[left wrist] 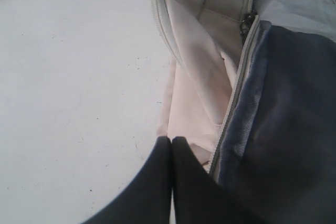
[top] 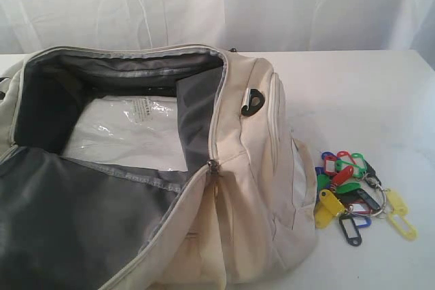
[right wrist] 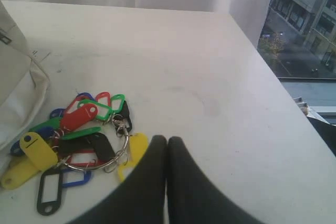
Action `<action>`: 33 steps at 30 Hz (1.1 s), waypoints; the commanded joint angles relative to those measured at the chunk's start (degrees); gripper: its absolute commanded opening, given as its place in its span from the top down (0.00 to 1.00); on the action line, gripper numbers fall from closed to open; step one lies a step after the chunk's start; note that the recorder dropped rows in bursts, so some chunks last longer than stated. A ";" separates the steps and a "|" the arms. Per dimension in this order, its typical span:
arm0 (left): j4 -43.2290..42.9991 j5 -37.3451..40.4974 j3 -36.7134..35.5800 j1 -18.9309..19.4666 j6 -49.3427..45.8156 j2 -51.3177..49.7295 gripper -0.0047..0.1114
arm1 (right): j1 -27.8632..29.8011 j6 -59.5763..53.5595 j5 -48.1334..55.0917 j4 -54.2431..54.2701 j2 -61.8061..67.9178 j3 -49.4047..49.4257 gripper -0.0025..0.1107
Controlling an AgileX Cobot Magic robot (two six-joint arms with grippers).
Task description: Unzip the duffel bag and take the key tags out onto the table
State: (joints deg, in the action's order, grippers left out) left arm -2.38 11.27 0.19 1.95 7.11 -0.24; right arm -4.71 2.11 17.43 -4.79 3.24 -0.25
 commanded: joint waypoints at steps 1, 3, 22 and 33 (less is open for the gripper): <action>0.41 -0.22 -0.19 0.20 0.39 0.24 0.96 | 0.05 -0.46 -0.32 0.12 -1.62 0.25 0.98; 0.41 -0.22 -0.19 0.20 0.39 0.24 0.96 | 0.05 -0.46 -0.32 0.12 -2.38 0.25 0.98; 0.41 -0.22 -0.19 0.20 0.39 0.24 0.96 | -3.80 -0.46 -0.17 0.12 -3.24 0.25 0.98; 0.41 -0.22 -0.19 2.42 0.39 0.24 0.96 | -3.80 -0.46 -0.17 0.12 -3.24 0.25 0.98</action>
State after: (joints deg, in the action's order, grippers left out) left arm -2.38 11.27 0.19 2.79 7.11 -0.24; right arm -8.31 2.11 17.53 -4.79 0.37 -0.25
